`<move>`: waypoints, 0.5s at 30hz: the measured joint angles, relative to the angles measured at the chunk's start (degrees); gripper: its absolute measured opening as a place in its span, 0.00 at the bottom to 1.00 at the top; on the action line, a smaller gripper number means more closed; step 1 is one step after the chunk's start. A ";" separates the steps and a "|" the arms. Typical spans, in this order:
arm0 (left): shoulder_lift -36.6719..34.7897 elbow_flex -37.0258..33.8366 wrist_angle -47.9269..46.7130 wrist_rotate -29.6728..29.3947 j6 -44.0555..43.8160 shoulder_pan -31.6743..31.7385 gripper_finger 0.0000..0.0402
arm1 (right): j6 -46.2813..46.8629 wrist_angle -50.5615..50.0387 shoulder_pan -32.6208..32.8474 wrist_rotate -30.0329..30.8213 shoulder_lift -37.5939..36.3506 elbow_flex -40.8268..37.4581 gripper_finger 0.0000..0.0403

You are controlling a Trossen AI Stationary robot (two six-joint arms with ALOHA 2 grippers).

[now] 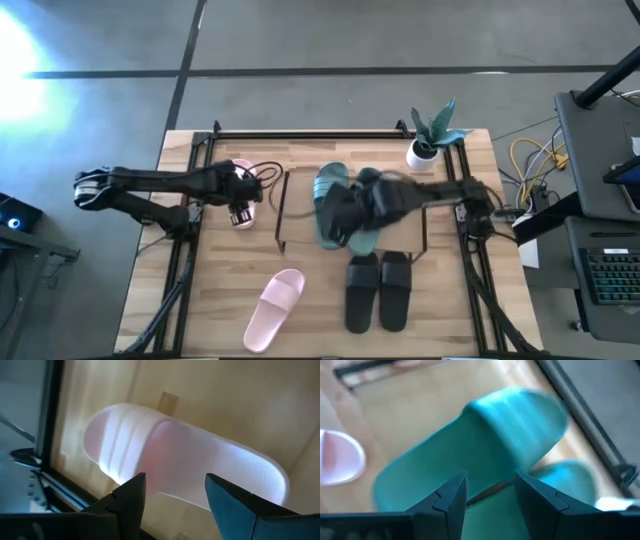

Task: Pick and place slides into the shelf
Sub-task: Put the pink slide under the shelf

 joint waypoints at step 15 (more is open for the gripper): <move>-5.56 0.35 -2.29 -0.68 4.57 0.19 0.48 | -5.86 9.58 -11.01 -0.65 0.20 -0.83 0.38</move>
